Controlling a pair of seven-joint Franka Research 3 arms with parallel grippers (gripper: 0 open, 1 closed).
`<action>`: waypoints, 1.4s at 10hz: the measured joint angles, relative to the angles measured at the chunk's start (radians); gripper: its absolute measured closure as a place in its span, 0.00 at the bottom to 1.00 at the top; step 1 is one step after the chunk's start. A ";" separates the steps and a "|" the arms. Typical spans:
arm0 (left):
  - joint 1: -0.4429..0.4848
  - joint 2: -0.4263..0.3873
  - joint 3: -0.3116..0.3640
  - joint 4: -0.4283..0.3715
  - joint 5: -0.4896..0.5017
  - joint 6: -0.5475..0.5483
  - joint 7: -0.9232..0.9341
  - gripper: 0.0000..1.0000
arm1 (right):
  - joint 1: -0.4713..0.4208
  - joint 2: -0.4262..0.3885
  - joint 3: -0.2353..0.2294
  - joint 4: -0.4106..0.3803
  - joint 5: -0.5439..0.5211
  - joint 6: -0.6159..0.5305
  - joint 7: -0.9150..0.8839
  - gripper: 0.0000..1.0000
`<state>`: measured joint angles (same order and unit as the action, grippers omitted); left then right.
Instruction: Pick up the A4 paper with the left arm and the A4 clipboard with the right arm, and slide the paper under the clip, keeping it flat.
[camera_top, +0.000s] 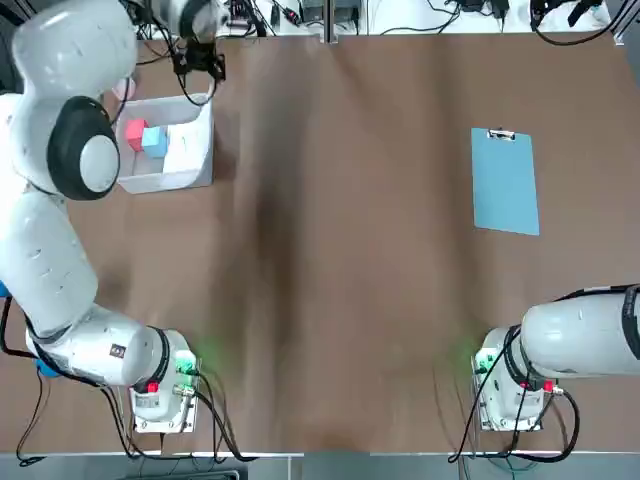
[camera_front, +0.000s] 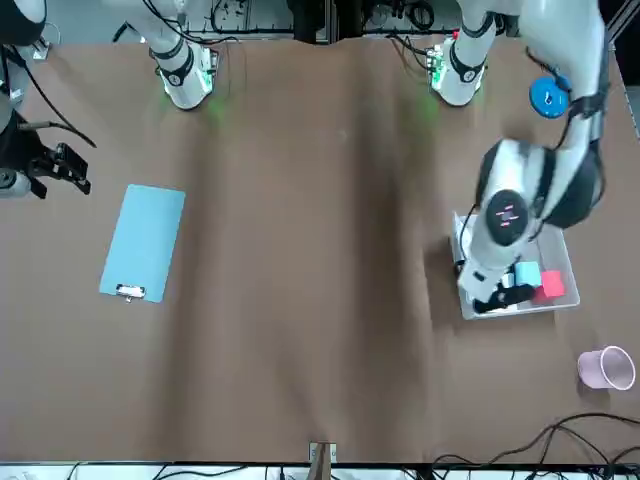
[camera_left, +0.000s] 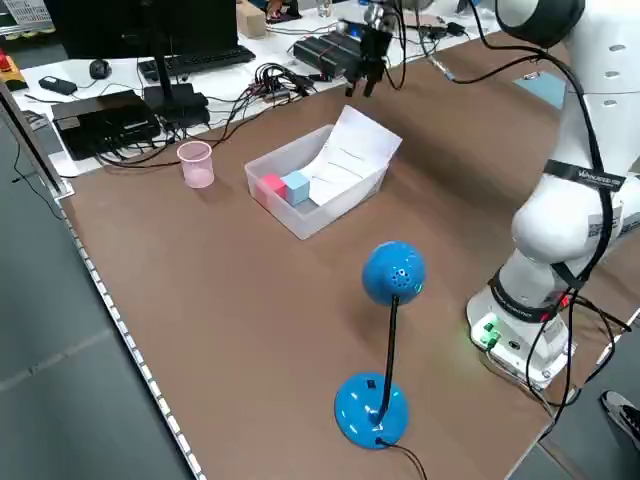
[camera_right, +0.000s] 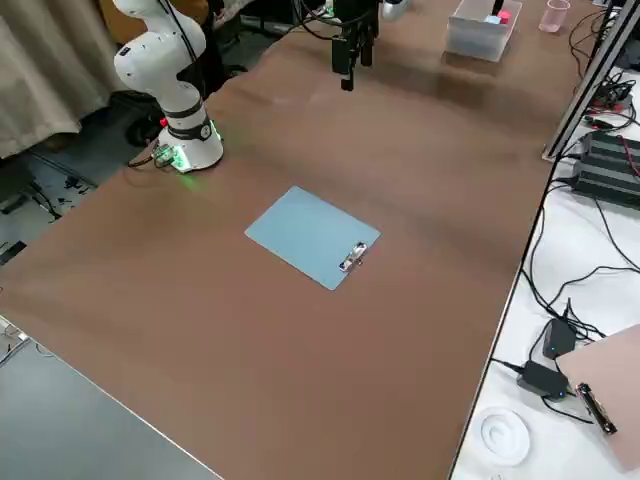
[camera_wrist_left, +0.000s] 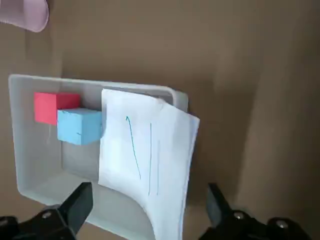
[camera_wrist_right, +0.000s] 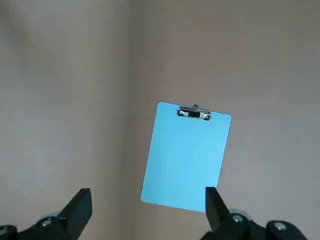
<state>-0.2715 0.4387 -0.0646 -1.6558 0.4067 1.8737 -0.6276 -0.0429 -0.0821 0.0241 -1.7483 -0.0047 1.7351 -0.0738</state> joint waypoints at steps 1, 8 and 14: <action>-0.030 0.007 0.000 -0.050 0.056 0.020 -0.033 0.02 | 0.000 0.000 0.001 0.000 0.000 0.000 0.008 0.00; -0.041 -0.006 0.002 -0.219 0.233 0.150 -0.119 0.30 | -0.003 0.045 -0.003 -0.002 -0.001 0.006 0.430 0.00; -0.035 -0.020 0.004 -0.253 0.238 0.150 -0.120 0.89 | -0.134 0.264 -0.007 -0.019 0.001 0.148 0.679 0.02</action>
<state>-0.3065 0.4186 -0.0606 -1.9089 0.6445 2.0240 -0.7474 -0.1765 0.1819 0.0167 -1.7671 -0.0037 1.8830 0.6055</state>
